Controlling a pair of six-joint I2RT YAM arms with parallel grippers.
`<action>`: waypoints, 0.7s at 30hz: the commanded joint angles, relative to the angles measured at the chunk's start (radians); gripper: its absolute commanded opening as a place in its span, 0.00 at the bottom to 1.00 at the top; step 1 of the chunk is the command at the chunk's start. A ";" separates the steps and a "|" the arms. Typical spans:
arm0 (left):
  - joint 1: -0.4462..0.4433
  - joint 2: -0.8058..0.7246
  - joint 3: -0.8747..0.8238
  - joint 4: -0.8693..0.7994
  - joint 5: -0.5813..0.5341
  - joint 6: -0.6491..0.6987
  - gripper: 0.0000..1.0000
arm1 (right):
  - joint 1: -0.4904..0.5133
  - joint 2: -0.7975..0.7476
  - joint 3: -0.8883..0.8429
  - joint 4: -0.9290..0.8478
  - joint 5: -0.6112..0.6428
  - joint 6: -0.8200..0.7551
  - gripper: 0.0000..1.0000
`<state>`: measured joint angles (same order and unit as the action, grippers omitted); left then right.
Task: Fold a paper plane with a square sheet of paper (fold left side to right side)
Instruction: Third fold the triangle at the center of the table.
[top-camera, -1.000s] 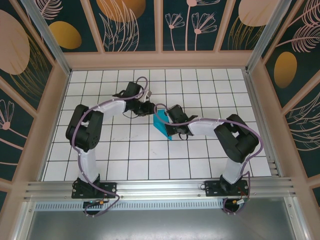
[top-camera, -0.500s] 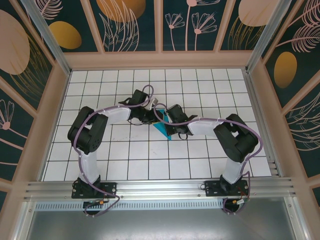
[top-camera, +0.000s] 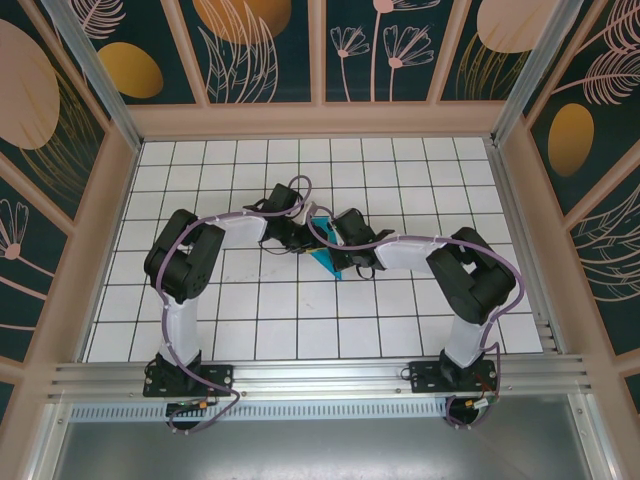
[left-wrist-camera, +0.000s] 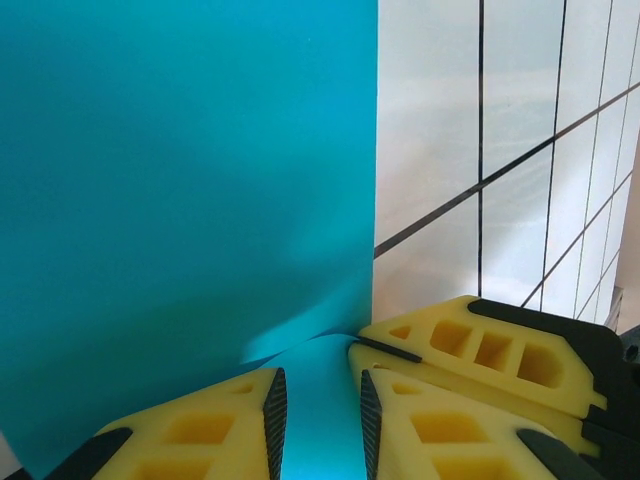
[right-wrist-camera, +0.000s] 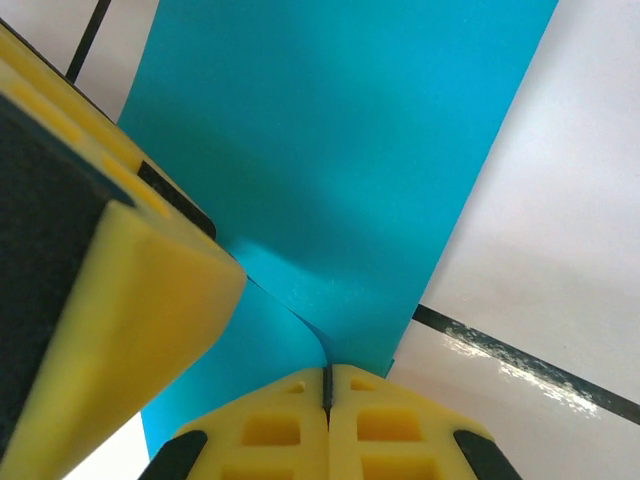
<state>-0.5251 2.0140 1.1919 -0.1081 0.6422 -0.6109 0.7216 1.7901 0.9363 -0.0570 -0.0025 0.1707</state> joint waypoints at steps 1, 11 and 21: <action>-0.006 -0.008 -0.018 -0.009 -0.022 0.010 0.29 | 0.007 0.036 0.011 -0.040 -0.027 -0.004 0.00; -0.007 -0.018 -0.064 -0.006 -0.044 0.014 0.29 | 0.006 0.032 0.024 -0.040 -0.027 -0.009 0.00; -0.006 -0.015 -0.081 0.002 -0.052 0.013 0.29 | -0.026 -0.069 0.026 -0.044 -0.072 0.024 0.28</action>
<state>-0.5251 2.0071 1.1385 -0.0738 0.6201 -0.6106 0.7120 1.7866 0.9470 -0.0708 -0.0395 0.1829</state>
